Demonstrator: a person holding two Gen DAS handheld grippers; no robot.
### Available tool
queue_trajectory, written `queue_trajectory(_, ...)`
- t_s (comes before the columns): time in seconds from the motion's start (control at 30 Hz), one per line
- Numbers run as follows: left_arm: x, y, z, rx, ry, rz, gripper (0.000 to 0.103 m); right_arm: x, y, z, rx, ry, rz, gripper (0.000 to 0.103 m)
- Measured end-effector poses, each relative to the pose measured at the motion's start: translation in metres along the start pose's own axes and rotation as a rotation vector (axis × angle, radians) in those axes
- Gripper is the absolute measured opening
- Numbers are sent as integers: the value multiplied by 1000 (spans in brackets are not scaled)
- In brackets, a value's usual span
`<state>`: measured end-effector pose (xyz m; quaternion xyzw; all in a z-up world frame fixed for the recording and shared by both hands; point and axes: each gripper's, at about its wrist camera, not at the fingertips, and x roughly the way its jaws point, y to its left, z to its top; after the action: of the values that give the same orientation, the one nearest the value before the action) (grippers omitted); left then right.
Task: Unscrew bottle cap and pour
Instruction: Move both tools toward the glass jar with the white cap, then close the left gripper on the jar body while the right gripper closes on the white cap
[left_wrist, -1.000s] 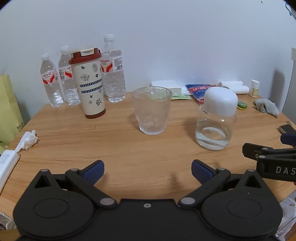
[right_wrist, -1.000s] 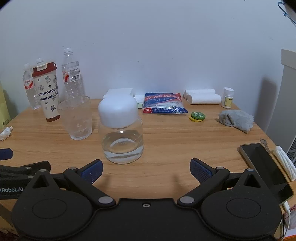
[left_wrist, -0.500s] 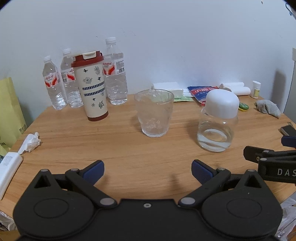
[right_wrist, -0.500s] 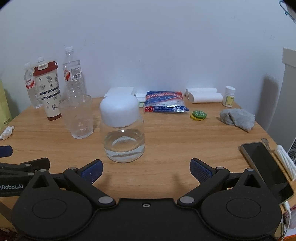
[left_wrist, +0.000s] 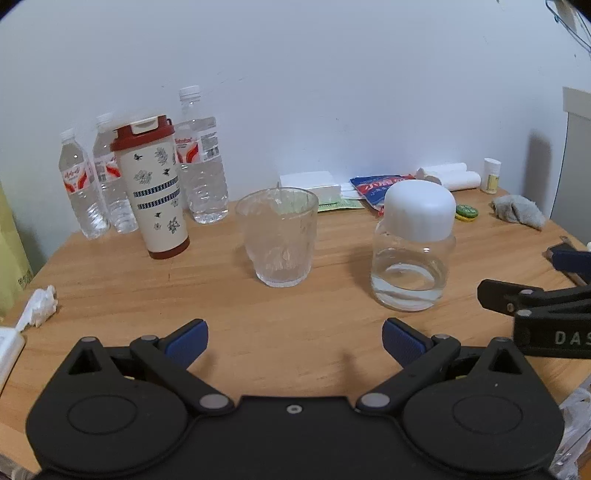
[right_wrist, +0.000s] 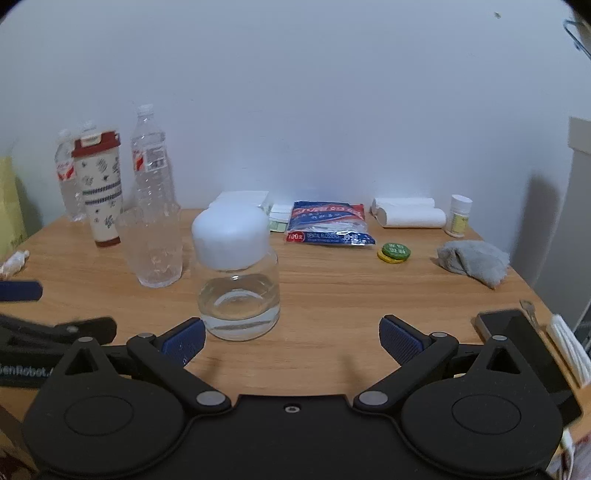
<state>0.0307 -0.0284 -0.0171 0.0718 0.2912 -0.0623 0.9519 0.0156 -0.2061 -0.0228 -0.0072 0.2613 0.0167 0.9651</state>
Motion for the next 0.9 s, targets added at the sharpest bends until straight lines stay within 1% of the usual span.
queue_trajectory(0.03,2,0,0,-2,-5,-6,103,0,-1,0,-3,1,3,103)
queue_trajectory(0.13,3,0,-5,9,-93,-59,103,0,-7,1,16,-8,23,103)
queue_trajectory(0.2,6,-2,-6,8,-114,-64,103,2,-11,2,30,-20,31,103)
queue_trajectory(0.23,8,-3,-5,6,-104,-68,103,1,-13,1,37,-39,31,103)
queue_trajectory(0.3,10,-4,-3,8,-99,-75,103,1,-15,2,36,-50,48,103)
queue_trajectory(0.43,24,-10,5,31,-81,-95,103,2,-20,5,41,-52,70,103)
queue_trajectory(0.53,34,-14,8,52,-68,-145,103,7,-26,8,56,-55,71,103)
queue_trajectory(0.63,42,-21,12,93,-66,-198,103,11,-33,12,63,-56,96,103)
queue_trajectory(0.67,46,-24,13,112,-68,-217,103,12,-34,13,66,-57,94,103)
queue_trajectory(0.73,51,-27,14,120,-62,-230,103,16,-38,16,75,-54,85,103)
queue_trajectory(0.83,61,-30,16,122,-64,-245,103,20,-40,20,74,-52,77,103)
queue_trajectory(0.9,68,-32,18,119,-47,-262,103,22,-40,22,69,-49,70,103)
